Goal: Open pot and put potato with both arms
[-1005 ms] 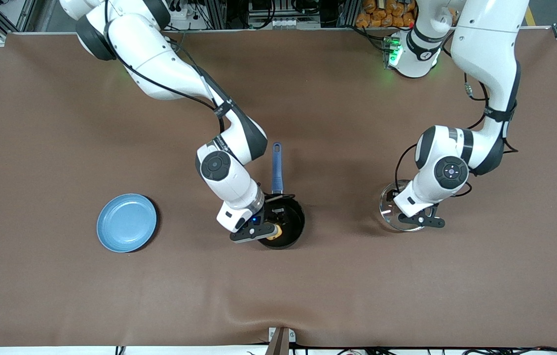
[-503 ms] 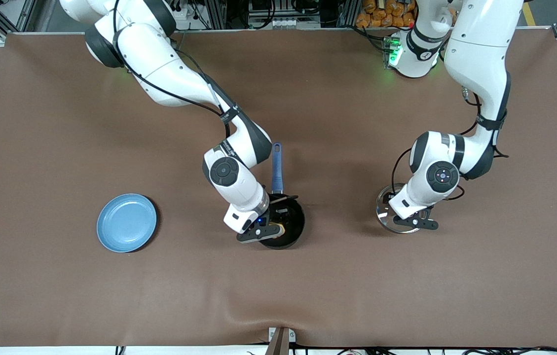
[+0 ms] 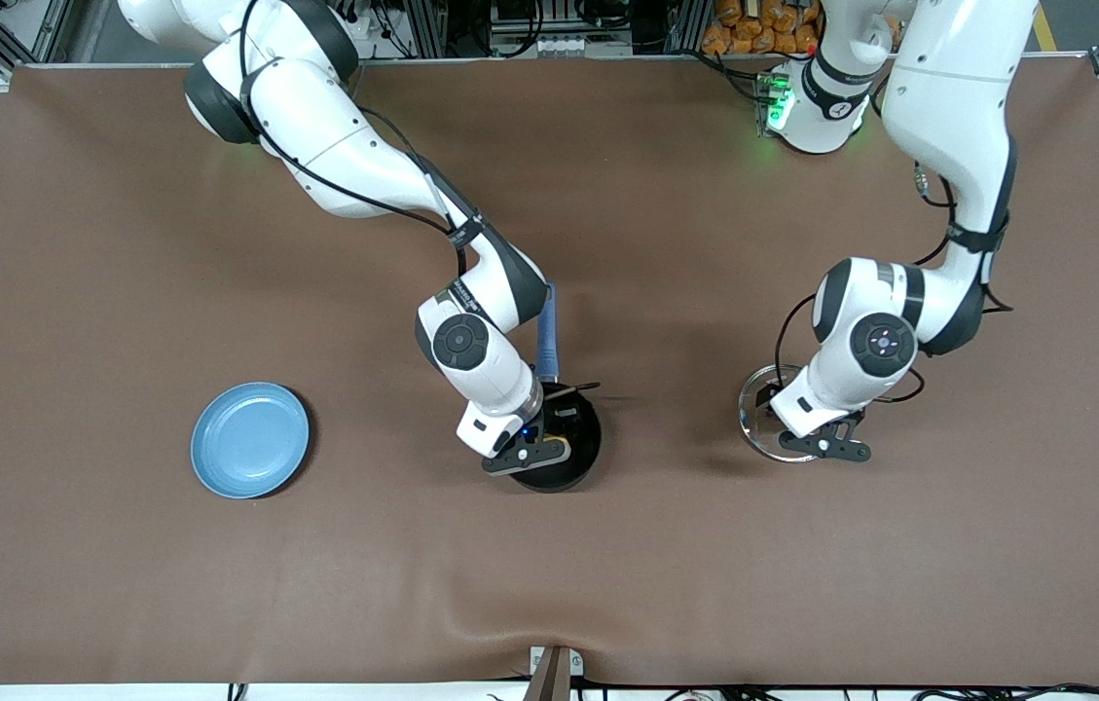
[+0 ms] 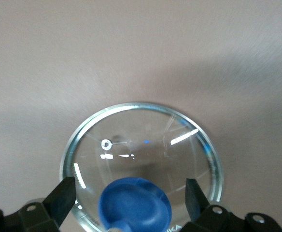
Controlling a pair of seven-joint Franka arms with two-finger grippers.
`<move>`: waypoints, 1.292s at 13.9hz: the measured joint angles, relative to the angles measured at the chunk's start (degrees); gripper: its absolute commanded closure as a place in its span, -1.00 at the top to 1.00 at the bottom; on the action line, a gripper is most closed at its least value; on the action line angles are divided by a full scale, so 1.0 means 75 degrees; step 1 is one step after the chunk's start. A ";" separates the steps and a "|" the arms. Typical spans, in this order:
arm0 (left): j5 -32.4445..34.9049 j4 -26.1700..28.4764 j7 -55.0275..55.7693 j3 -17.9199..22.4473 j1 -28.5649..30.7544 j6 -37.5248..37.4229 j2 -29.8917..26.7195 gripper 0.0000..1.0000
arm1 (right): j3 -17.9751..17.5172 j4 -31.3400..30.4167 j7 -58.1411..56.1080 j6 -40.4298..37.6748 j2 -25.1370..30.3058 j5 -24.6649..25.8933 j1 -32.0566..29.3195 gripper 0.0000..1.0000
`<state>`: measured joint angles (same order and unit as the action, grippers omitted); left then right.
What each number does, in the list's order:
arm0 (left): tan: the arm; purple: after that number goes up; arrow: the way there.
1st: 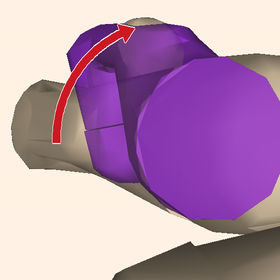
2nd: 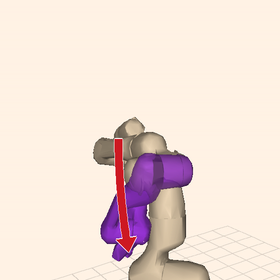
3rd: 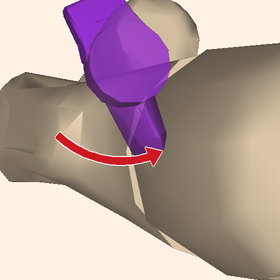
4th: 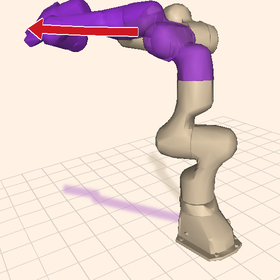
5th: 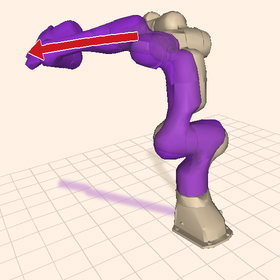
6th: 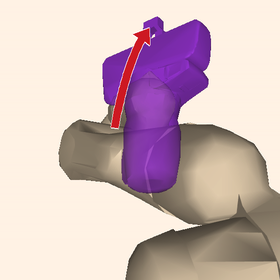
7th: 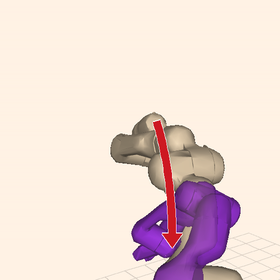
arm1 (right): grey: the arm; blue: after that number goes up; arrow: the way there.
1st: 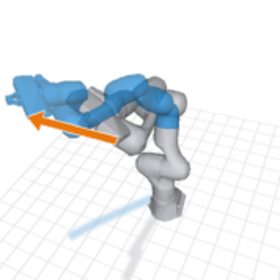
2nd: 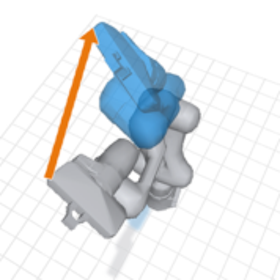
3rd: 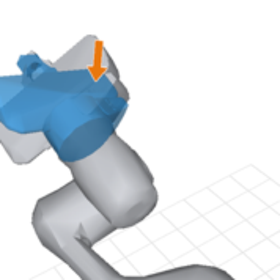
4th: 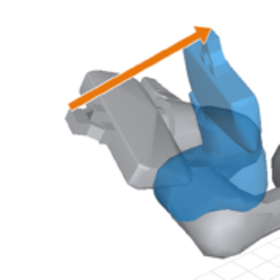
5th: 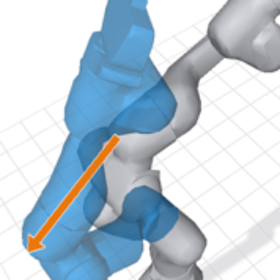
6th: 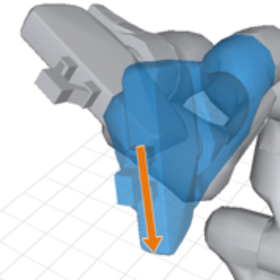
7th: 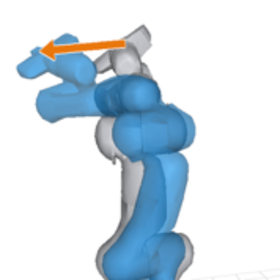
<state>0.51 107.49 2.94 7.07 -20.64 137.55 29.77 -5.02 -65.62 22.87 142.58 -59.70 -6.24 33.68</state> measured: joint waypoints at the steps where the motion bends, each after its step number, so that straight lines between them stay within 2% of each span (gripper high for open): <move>1: 0.0000 -0.0026 -0.0001 0.0001 0.0007 -0.0137 -0.0231 1.00 | 0.0000 0.0015 0.0009 0.0000 -0.0019 0.0000 0.0007 -1.00; 2: 0.0000 -0.0047 -0.0001 0.0002 0.0013 -0.0321 -0.0506 1.00 | 0.0000 0.0027 0.0010 0.0000 -0.0032 0.0000 0.0015 -1.00; 3: -0.0002 -0.0068 0.0000 0.0004 0.0023 -0.0550 -0.0817 1.00 | 0.0000 0.0033 0.0013 0.0000 -0.0041 0.0000 0.0025 -0.53; 4: -0.0004 -0.0089 0.0000 0.0008 0.0048 -0.0809 -0.1161 1.00 | 0.0001 0.0039 0.0015 0.0000 -0.0047 0.0000 0.0031 0.28; 5: -0.0005 -0.0115 0.0000 0.0012 0.0092 -0.1129 -0.1546 1.00 | 0.0003 0.0049 0.0015 0.0000 -0.0052 0.0000 0.0034 0.77; 6: -0.0006 -0.0152 0.0000 0.0017 0.0146 -0.1507 -0.1953 1.00 | 0.0007 0.0061 0.0017 0.0000 -0.0054 0.0001 0.0036 1.00; 9: -0.0007 -0.0540 0.0000 0.0038 0.0421 -0.3063 -0.3166 1.00 | 0.0082 0.0140 0.0018 0.0009 -0.0054 0.0044 0.0041 1.00; 11: -0.0007 -0.1081 0.0000 0.0049 0.0552 -0.4045 -0.3649 1.00 | 0.0120 0.0268 0.0018 0.0010 -0.0030 0.0083 0.0041 1.00; 13: -0.0007 -0.1772 0.0008 0.0061 0.0651 -0.4893 -0.3836 1.00 | 0.0162 0.0377 0.0018 0.0012 0.0109 0.0088 0.0040 1.00; 15: -0.0007 -0.2330 0.0217 0.0080 0.0690 -0.5330 -0.3848 1.00 | 0.0235 0.0421 0.0018 -0.0131 0.0406 0.0103 0.0026 1.00; 18: -0.0007 -0.2658 0.0691 0.0094 0.0704 -0.5440 -0.3815 1.00 | 0.0526 0.0457 0.0019 -0.1272 0.1171 0.0138 -0.0002 1.00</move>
<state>0.46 87.55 8.12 7.78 -15.36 96.75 1.16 -1.08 -62.19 23.01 133.04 -50.92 -5.20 33.67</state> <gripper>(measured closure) 0.000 0.000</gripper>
